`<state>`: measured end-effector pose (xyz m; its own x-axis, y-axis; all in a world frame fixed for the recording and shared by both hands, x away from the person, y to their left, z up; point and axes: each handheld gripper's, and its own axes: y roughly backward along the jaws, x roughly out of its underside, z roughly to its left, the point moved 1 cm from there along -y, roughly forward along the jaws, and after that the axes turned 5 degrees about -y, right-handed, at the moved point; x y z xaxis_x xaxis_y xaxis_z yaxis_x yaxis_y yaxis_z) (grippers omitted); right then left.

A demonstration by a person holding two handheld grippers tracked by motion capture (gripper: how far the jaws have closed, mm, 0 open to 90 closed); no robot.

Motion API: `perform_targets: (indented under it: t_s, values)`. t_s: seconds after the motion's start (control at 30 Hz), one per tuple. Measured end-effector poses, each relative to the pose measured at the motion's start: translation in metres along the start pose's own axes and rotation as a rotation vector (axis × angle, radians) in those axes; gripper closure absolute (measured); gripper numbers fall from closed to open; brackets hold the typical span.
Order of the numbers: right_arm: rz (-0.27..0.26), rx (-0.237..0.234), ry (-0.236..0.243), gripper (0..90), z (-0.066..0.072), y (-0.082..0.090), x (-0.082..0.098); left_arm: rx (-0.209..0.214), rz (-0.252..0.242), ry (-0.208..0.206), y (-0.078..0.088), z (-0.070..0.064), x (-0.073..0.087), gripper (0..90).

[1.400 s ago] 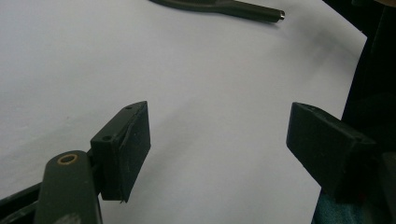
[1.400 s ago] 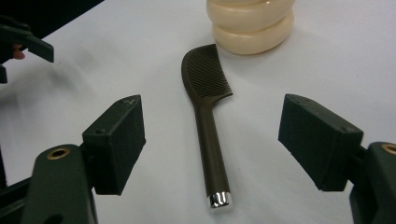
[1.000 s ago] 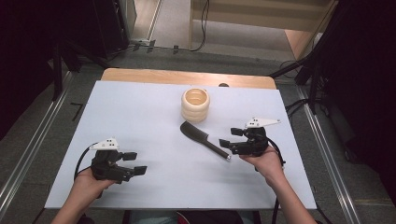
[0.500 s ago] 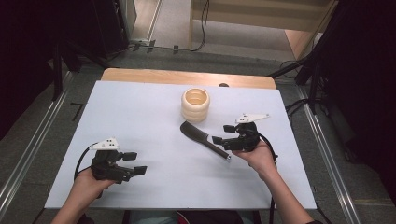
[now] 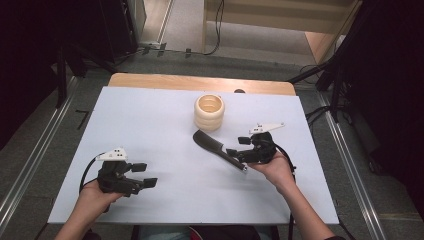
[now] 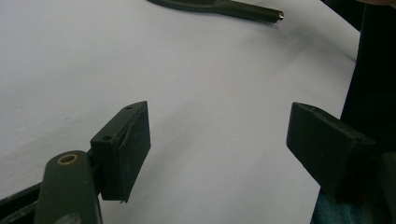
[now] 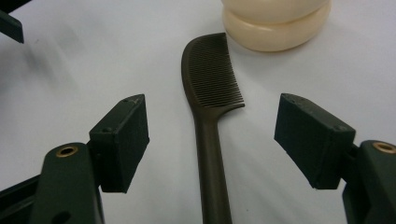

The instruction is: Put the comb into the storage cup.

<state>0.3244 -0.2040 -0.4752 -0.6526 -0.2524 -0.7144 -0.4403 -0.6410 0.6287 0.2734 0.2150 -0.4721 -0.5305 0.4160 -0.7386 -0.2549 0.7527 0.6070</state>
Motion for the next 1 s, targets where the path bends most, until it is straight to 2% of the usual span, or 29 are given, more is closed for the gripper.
perform_targets:
  t_s: [0.77,1.0]
  values:
    - [0.110,-0.001,0.026,28.1,0.000,-0.012,0.012,0.001,0.000,-0.001,0.000,0.000,0.000,22.5]
    - [0.149,0.004,0.028,32.2,-0.001,-0.016,0.018,0.002,0.001,-0.002,0.000,0.000,0.000,22.5]
